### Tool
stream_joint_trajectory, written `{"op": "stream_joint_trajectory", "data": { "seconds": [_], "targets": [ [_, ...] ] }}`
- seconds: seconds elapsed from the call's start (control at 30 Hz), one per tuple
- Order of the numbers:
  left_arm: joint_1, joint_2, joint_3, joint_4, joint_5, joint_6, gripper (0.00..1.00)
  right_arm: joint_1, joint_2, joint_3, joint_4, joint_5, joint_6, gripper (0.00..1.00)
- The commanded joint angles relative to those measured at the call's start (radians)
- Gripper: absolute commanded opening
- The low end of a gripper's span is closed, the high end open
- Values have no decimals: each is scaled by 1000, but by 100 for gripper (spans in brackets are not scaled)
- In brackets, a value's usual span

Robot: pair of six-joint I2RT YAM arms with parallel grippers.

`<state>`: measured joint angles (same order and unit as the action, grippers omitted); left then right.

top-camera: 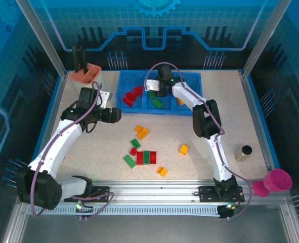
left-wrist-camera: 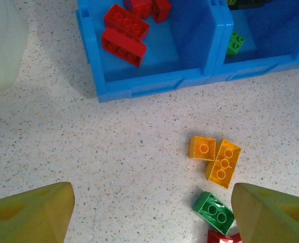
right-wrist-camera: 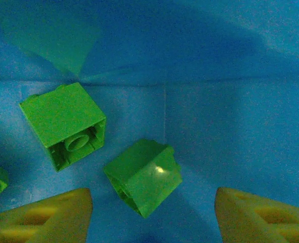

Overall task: Sort the legos into containers by color
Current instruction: Place the lego in the container, then pick up the lego from the bottom-center of the table.

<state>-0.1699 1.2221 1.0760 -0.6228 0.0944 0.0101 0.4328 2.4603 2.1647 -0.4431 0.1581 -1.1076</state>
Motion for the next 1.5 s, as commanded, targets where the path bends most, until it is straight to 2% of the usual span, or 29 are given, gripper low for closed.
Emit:
{"op": "stream_joint_trajectory", "data": {
  "seconds": [0.0, 0.13, 0.27, 0.37, 0.43, 0.63, 0.8, 0.93, 1.13, 1.47],
  "targets": [
    [13, -34, 0, 17, 31, 13, 83, 13, -118, -33, 38, 12, 30, 67],
    [21, -57, 1, 18, 41, 11, 83, 38, -292, -155, 112, 43, 148, 74],
    [26, -103, -10, 26, 43, 5, 84, 85, -490, -315, 136, 182, 359, 83],
    [29, -131, -24, 35, 52, -3, 85, 120, -658, -435, 16, 236, 660, 95],
    [29, -143, -31, 42, 68, -10, 85, 142, -783, -537, -99, 248, 928, 100],
    [30, -178, -49, 59, 90, -36, 85, 188, -1121, -913, -290, 274, 1553, 98],
    [30, -194, -61, 70, 97, -50, 86, 192, -1347, -1176, -350, 233, 1891, 96],
    [30, -212, -79, 85, 97, -56, 86, 187, -1429, -1360, -292, 147, 2034, 95],
    [30, -216, -91, 83, 76, -52, 87, 190, -1393, -1519, -137, 44, 2126, 95],
    [30, -228, -97, 71, 59, -46, 88, 195, -1224, -1560, 36, 2, 2167, 94]
  ]
}}
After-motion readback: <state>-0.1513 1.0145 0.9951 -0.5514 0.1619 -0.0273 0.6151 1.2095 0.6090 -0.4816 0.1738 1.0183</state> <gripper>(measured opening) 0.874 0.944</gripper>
